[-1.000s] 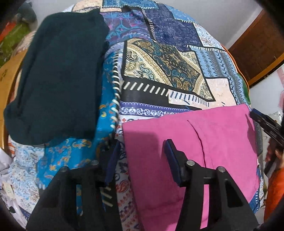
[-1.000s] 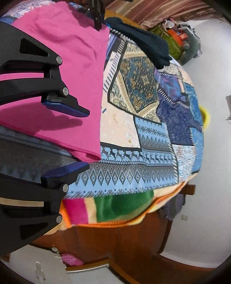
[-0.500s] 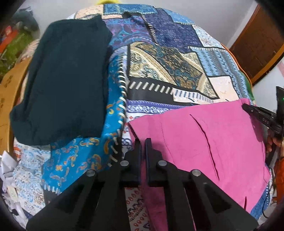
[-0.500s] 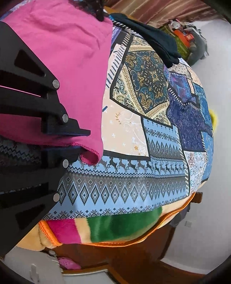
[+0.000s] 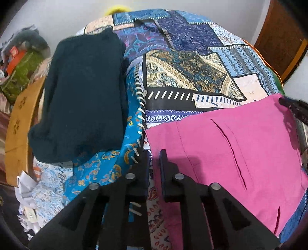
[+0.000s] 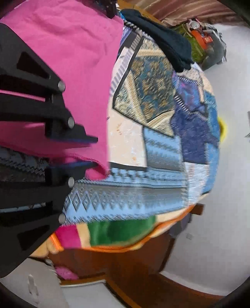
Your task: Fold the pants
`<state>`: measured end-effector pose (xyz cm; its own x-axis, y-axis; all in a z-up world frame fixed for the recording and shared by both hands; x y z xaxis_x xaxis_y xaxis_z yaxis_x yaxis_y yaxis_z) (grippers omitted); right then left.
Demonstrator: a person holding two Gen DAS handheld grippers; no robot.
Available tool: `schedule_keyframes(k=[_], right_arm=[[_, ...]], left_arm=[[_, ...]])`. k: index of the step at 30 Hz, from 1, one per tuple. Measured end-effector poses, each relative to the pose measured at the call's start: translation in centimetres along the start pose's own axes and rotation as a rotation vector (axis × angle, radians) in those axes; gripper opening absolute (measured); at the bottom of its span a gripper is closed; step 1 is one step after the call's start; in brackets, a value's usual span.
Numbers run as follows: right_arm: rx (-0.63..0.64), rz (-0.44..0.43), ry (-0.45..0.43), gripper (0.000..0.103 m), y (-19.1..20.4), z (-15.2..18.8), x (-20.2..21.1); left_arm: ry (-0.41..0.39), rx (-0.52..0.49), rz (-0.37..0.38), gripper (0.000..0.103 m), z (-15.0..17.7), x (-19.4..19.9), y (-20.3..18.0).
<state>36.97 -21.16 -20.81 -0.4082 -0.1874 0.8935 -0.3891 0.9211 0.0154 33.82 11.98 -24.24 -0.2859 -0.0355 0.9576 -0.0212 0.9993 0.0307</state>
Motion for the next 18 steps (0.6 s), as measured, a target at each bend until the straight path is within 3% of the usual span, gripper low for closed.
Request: schedule_keyframes(k=[3, 5, 8, 10, 12, 14, 18], right_arm=[[0.050, 0.007, -0.077, 0.036, 1.3, -0.3, 2.5], [0.092, -0.003, -0.123, 0.042, 2.7, -0.6, 4.2], [0.125, -0.058, -0.158, 0.053, 4.9, -1.1, 5.7], [0.127, -0.133, -0.153, 0.062, 6.1, -1.5, 5.9], [0.110, -0.209, -0.130, 0.063, 7.1, -1.8, 5.6], [0.087, -0.284, -0.091, 0.063, 8.0, -2.2, 4.6], [0.069, -0.342, -0.004, 0.063, 9.7, -2.5, 1.7]], left_arm=[[-0.036, -0.009, -0.013, 0.021, -0.3, 1.5, -0.1], [-0.063, -0.010, -0.017, 0.047, -0.8, 2.6, -0.2], [-0.131, -0.018, -0.017, 0.070, -1.4, 4.3, -0.5], [-0.161, -0.026, -0.019, 0.075, -2.0, 5.3, -0.9], [-0.167, -0.023, -0.002, 0.078, -2.5, 5.6, -1.2], [-0.147, -0.021, 0.031, 0.079, -3.1, 5.0, -1.4], [-0.079, -0.041, 0.033, 0.079, -3.7, 2.7, -2.4]])
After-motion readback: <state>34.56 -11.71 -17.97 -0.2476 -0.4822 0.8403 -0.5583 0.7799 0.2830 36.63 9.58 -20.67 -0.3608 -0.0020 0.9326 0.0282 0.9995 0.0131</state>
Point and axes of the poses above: each gripper's, at about its wrist camera, not at the fingertips, and x roughly against the way its jaws point, y to its left, z to its underside, the point moved 1 cm from there along -x, roughly the way its jaws point, and after that the axes turned 7 degrees about y, right-handed, at the moved point
